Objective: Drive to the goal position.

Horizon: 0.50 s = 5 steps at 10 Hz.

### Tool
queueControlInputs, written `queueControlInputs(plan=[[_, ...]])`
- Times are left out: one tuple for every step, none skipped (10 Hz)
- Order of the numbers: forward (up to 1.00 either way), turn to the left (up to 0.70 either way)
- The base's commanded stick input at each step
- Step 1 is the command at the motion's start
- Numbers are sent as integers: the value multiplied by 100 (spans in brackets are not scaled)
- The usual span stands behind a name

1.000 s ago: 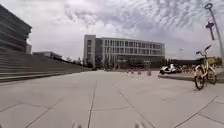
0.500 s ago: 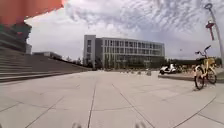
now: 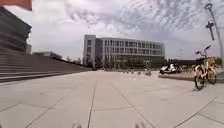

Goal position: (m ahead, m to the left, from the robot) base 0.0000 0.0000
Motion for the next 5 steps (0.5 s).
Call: queueControlInputs(plan=[[0, -70], [0, -70], [0, -70], [0, -70], [0, -70]])
